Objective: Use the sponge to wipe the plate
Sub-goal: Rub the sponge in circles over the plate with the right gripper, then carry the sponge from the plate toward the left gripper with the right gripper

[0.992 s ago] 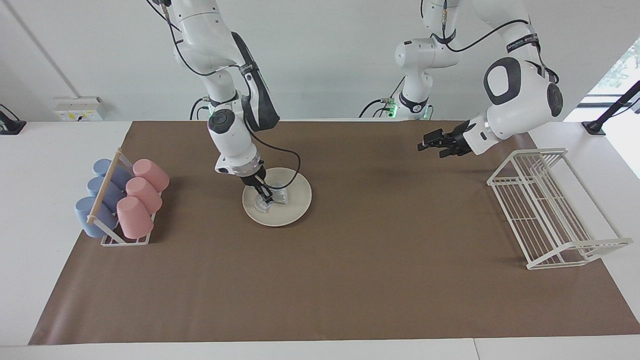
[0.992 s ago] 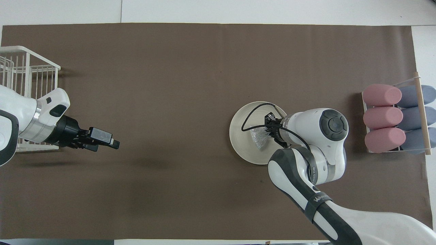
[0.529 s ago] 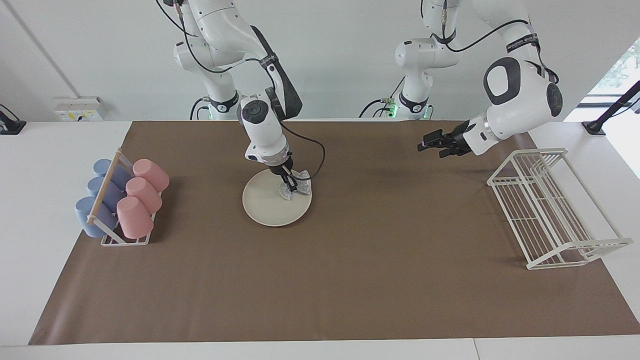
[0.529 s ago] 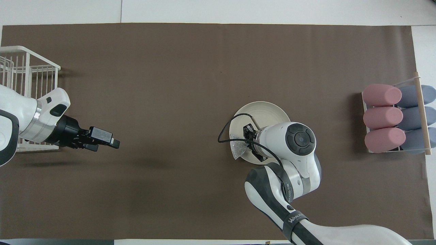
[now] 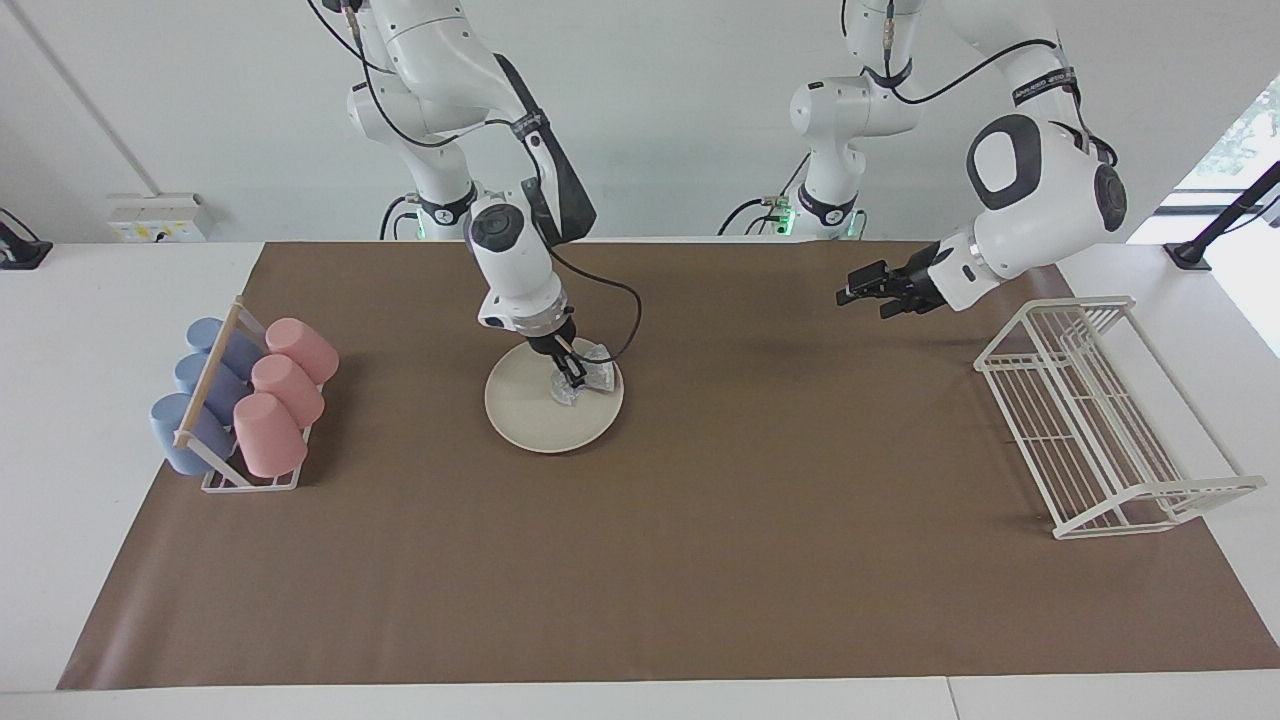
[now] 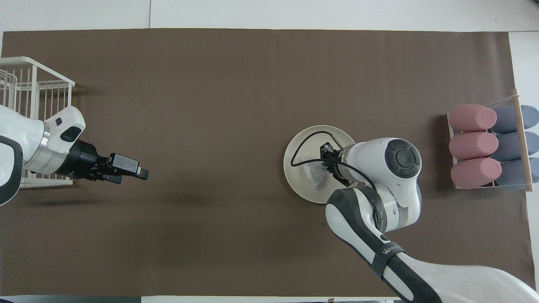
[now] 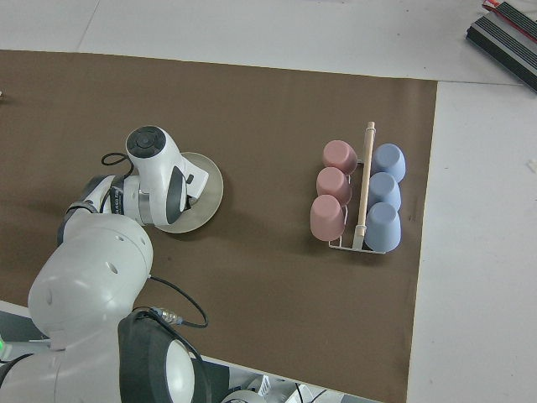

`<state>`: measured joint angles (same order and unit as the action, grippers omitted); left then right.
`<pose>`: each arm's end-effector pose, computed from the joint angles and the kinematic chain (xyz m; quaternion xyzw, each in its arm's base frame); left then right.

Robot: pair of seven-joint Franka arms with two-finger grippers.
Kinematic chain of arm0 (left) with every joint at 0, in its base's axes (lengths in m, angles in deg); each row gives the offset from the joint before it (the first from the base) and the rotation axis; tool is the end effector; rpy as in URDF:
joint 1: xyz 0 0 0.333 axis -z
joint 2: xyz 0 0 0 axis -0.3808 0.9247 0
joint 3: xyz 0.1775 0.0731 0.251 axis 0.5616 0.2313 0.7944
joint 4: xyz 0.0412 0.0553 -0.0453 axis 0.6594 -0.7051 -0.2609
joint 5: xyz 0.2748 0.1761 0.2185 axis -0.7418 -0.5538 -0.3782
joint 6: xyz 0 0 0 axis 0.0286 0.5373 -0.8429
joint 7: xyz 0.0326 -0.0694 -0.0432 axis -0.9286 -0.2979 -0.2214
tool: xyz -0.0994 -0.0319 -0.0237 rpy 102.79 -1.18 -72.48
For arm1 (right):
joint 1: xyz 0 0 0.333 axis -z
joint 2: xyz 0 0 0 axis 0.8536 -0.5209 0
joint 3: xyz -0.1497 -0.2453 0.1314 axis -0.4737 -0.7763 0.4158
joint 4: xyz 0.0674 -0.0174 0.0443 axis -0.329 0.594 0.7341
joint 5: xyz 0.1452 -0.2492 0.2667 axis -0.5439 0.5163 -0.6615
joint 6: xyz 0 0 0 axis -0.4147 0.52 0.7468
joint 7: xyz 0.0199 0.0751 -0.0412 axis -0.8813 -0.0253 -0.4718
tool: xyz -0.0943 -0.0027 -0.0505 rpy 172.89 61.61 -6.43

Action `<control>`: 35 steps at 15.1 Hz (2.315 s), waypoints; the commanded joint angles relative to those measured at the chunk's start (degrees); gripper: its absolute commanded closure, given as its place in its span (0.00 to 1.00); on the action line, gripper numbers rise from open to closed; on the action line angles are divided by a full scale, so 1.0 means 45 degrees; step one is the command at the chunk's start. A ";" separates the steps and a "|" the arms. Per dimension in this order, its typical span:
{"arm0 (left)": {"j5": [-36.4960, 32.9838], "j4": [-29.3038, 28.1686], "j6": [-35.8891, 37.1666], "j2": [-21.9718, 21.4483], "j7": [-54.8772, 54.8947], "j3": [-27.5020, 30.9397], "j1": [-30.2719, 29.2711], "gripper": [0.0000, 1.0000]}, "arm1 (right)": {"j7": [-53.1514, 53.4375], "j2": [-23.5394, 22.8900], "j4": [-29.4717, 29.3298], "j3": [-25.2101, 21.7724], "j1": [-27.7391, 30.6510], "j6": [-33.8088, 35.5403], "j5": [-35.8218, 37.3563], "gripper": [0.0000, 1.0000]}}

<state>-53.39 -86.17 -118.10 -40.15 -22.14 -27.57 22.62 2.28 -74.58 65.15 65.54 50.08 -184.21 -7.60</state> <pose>0.5024 -0.0660 0.4414 0.9597 -0.0262 -0.1371 0.2440 0.5092 0.1846 0.2968 -0.8813 0.4610 0.0240 0.1010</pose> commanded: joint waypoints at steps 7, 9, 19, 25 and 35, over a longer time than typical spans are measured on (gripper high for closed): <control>0.0314 -0.0252 -0.0332 -0.0229 -0.0201 0.0065 0.0163 0.00 | 0.1942 -0.0133 0.0256 0.0112 -0.0932 -0.0263 0.0113 1.00; 0.0314 -0.0233 -0.0293 -0.0229 -0.0220 0.0065 0.0144 0.00 | 0.3352 -0.0153 0.0216 0.0112 -0.1540 -0.0322 0.0113 1.00; 0.0469 -0.0252 -0.0410 -0.0229 -0.0221 0.0045 0.0124 0.00 | 0.7549 0.0062 -0.3642 0.0111 -0.2343 0.3771 0.0327 1.00; 0.5711 -0.1694 0.0055 -0.0209 0.2566 0.0084 -0.0440 0.00 | 1.1964 -0.0990 -0.8076 0.0112 -0.3962 0.7231 0.2418 1.00; 1.1231 -0.2206 0.0980 0.0240 0.3295 0.0065 0.0493 0.00 | 1.3474 -0.1559 -1.0018 0.0112 -0.5000 0.8779 0.3258 1.00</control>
<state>-5.37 -95.79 -112.25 -39.61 -8.47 -27.68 22.32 61.74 -80.56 21.84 65.92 27.35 -145.47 5.77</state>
